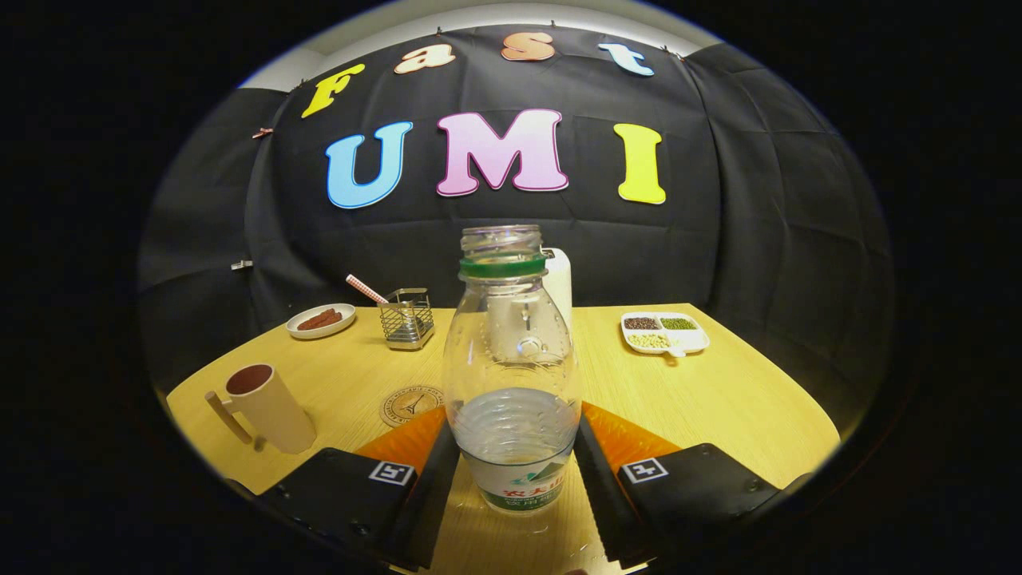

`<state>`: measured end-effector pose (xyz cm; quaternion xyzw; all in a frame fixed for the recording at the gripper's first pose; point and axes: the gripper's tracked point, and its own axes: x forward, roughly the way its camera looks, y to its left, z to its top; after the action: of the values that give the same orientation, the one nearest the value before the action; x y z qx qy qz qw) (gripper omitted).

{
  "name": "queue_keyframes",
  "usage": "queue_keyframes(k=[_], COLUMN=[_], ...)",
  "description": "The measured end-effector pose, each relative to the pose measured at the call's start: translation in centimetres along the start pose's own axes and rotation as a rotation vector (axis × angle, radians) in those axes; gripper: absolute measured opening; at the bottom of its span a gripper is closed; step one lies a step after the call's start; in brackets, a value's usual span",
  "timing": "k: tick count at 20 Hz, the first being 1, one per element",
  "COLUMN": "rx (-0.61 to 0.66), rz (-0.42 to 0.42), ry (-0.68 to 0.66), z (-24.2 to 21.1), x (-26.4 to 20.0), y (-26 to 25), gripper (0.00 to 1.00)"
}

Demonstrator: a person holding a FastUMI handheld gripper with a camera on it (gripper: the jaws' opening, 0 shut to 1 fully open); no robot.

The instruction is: Take the bottle from table, then pour the juice into the cup, finally place the bottle on the coaster

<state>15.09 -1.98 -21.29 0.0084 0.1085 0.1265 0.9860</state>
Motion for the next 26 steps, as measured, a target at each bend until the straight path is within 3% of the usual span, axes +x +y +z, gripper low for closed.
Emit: queue_keyframes(k=[5,11,16,21,26], rx=[-0.089,-0.179,-0.256,-0.406,-0.634], rz=[0.026,0.066,0.063,0.066,0.048], ry=[0.05,0.004,0.039,0.051,0.049], z=[0.0,3.7,6.5,8.9,9.4], x=[0.3,-0.6,-0.6,-0.4,-0.1], y=[0.7,2.6,4.2,7.0,9.8], gripper=[0.69,0.68,0.68,0.68,0.68])
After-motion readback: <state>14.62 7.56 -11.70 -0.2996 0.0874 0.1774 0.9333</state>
